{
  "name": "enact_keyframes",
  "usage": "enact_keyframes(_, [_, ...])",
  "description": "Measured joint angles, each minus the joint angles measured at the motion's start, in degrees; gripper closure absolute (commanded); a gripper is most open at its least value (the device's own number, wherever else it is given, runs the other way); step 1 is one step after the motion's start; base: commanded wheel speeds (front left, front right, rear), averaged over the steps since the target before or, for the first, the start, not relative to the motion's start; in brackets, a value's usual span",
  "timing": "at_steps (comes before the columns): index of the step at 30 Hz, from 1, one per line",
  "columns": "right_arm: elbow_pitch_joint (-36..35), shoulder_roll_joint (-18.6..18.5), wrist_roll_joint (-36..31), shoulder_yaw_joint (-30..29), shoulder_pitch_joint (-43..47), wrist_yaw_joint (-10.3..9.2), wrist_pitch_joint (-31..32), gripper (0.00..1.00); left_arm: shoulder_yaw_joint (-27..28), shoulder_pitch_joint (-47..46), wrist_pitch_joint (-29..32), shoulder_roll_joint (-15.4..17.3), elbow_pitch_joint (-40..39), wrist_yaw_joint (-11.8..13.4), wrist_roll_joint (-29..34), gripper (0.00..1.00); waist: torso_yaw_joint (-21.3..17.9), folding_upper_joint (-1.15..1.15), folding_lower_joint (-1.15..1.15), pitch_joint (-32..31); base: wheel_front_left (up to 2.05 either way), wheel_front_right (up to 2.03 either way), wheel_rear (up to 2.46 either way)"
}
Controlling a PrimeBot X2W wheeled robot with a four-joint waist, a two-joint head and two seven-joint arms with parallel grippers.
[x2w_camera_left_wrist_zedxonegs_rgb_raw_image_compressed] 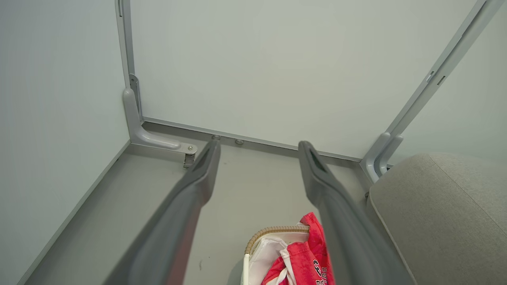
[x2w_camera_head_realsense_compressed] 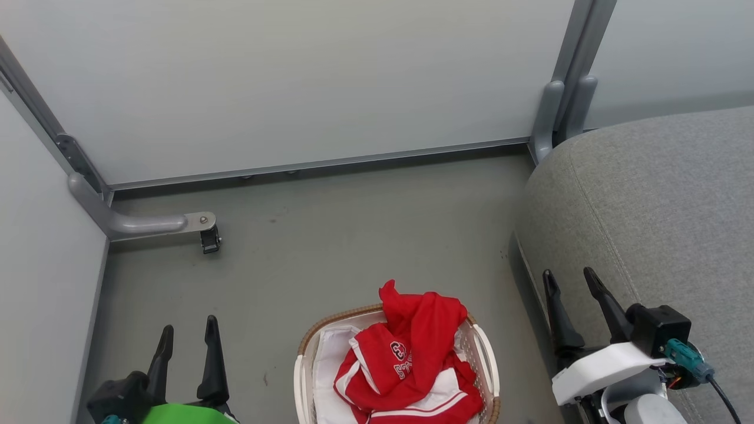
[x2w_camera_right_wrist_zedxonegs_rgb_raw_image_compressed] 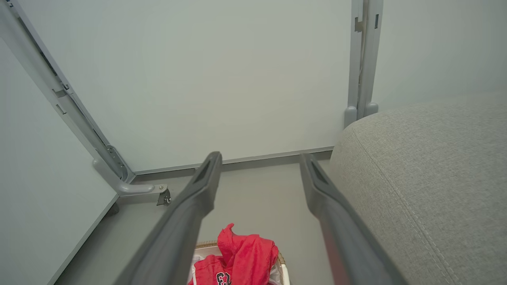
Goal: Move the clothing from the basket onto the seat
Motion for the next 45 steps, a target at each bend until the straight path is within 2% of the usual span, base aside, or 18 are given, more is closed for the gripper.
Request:
enact_keyframes(18, [0.5, -0.1, -6.9, 1.1, 0.0, 0.01, -1.8, 0.0, -0.5, 0.4, -1.8, 0.1, 0.7, 0.0, 6.0, 0.0, 0.2, 0.0, 0.0, 0.2, 0.0, 0.0, 0.0])
enact_keyframes(45, [0.1, -0.1, -7.5, 0.2, -0.2, 0.01, -1.8, 0.0, -2.5, 0.2, -1.8, 0.1, 0.0, 0.0, 6.5, 0.0, 0.3, 0.0, 0.0, 1.7, 0.0, 0.0, 0.0])
